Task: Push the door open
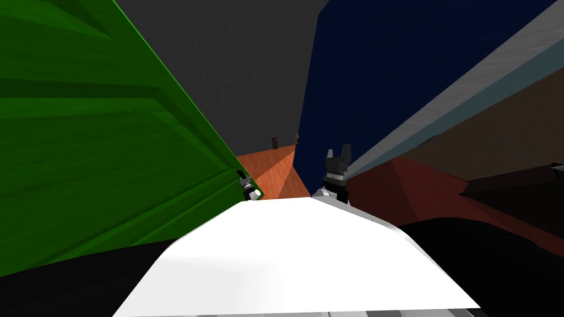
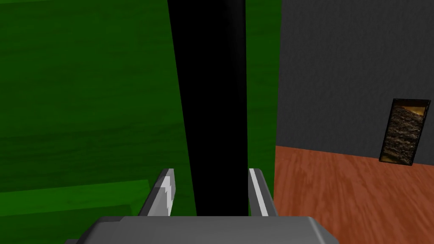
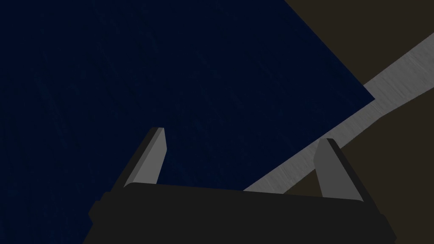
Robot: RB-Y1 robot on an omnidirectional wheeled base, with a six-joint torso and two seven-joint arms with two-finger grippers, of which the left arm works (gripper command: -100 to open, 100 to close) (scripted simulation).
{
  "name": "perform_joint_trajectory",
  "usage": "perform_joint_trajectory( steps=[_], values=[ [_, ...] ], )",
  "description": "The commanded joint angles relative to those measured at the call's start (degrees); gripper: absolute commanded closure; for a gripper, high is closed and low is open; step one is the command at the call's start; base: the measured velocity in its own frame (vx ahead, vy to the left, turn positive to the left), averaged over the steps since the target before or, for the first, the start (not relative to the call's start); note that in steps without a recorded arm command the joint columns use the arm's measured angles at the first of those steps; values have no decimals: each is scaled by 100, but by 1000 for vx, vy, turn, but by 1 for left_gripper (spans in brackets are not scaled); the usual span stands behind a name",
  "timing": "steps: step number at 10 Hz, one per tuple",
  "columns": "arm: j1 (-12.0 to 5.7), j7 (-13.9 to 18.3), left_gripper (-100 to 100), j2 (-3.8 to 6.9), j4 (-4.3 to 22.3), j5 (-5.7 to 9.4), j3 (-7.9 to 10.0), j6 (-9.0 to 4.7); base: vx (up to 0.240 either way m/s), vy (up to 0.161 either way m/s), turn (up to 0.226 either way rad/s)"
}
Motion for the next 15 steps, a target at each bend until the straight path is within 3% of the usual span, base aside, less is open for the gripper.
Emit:
perform_joint_trajectory(
  steps=[1, 2, 3, 5, 8, 11, 12, 15],
  values=[
    [-42, 54, 100, 110, 112, 17, 56, -160, 16, 6, -7],
    [-49, 36, 100, 58, 112, 12, 191, -172, 63, 3, -26],
    [-49, 36, 100, 58, 112, 12, 191, -172, 71, 1, -11],
    [-57, 12, 100, -27, 111, 7, 366, -187, 104, 17, 4],
    [-57, 12, 100, -27, 111, 7, 366, -187, 35, 6, 3],
    [-74, -33, 100, -232, 110, -4, 691, -216, 114, 8, 3],
    [-61, -19, 100, -230, 140, -8, 606, -167, 68, -1, 13],
    [84, -93, 100, -105, -18, 203, 802, -188, 134, 29, -61]
  ],
)
